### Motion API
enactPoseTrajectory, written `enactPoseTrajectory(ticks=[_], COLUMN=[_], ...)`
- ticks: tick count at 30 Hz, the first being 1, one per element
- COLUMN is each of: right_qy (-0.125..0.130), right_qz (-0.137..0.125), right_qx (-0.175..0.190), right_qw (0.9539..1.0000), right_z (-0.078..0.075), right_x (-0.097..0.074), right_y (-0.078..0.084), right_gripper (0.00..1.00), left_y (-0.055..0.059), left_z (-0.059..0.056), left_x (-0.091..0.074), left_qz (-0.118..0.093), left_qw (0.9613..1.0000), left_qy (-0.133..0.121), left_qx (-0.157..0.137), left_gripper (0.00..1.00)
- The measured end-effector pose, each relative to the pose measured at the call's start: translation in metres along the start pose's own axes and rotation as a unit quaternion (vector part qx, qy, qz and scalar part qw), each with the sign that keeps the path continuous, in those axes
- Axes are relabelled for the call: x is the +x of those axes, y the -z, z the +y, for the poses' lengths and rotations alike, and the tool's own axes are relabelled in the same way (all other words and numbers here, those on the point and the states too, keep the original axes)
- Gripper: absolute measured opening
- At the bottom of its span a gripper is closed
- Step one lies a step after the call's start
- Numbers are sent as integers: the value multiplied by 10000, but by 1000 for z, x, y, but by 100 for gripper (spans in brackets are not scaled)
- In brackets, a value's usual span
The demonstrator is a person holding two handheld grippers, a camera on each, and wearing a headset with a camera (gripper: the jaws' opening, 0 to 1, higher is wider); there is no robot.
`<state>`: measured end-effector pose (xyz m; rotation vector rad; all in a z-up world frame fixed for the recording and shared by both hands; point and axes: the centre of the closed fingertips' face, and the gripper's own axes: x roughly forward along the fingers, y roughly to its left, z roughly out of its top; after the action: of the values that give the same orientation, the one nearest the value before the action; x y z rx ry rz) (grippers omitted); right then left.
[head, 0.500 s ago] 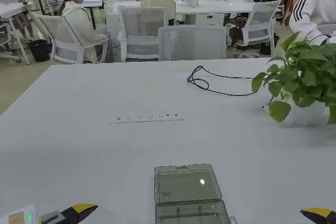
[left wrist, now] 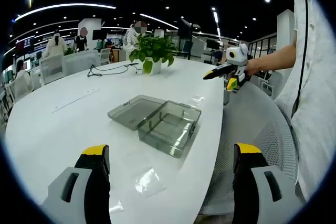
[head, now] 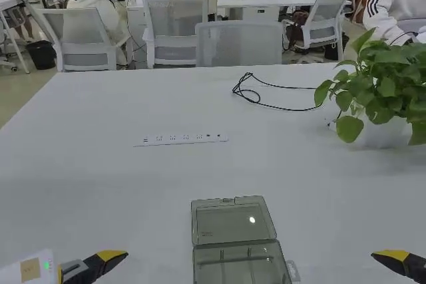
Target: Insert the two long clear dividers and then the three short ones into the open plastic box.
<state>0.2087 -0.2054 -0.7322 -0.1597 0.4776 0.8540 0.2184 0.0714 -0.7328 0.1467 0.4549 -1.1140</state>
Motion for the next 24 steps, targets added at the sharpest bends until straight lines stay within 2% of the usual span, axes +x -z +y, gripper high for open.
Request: enactPoseTrajectory(ticks=[24], right_qy=[-7], right_qz=[14], right_qx=[7], right_qw=[10000], right_z=[0], right_x=[1], right_y=[1], right_gripper=[74], left_y=[6], left_z=[-1], left_x=[3], left_qz=[92], left_qw=[9999], left_qy=[82], left_qx=[-9], left_gripper=[100])
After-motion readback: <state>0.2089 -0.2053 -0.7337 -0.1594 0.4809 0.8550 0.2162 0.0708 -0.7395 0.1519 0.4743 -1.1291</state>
